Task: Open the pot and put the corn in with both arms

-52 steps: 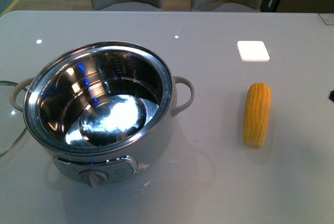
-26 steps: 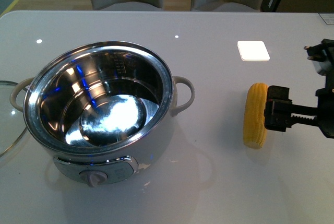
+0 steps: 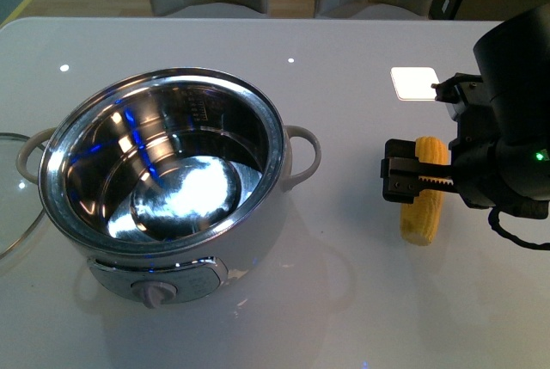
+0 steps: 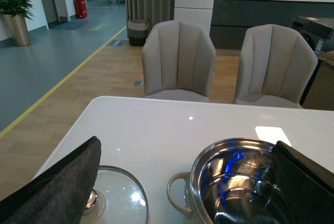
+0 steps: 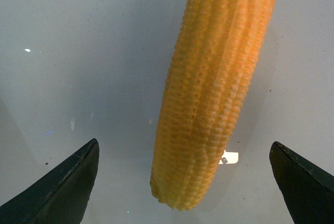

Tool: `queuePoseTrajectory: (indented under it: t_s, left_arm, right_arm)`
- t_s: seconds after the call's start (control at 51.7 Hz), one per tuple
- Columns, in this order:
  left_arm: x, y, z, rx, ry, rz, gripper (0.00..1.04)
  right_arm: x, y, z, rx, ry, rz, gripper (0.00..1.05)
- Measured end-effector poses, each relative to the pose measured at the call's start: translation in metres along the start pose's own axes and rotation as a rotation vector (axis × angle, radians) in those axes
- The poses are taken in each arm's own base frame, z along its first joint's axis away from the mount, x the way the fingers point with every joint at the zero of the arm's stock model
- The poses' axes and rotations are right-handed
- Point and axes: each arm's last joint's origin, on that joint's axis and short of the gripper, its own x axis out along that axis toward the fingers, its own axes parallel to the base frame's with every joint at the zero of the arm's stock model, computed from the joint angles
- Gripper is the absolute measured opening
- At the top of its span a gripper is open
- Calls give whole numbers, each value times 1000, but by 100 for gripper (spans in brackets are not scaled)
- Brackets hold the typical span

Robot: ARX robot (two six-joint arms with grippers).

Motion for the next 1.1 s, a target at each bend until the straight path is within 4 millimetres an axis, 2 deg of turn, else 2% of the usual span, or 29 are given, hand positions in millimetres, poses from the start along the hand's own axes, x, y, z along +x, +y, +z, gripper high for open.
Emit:
queuePoseTrajectory:
  t_s: [0.213,0.697,0.832,0.967,1.103]
  left_arm:
    - [0,0,0,0,0,0,98]
    - [0,0,0,0,0,0,98]
    - [0,0,0,0,0,0,98]
    - [0,0,0,0,0,0,98]
    - [0,0,0,0,0,0,98]
  right_arm:
    - [16,-2,-3,32,91,10,96]
    - [32,-9,-2,87,146,3,95]
    - [35,-10,-4,95,157,-1,79]
    - [35,-9,-4,100,158,1,49]
    - [35,-9,-5,108,157,5,29]
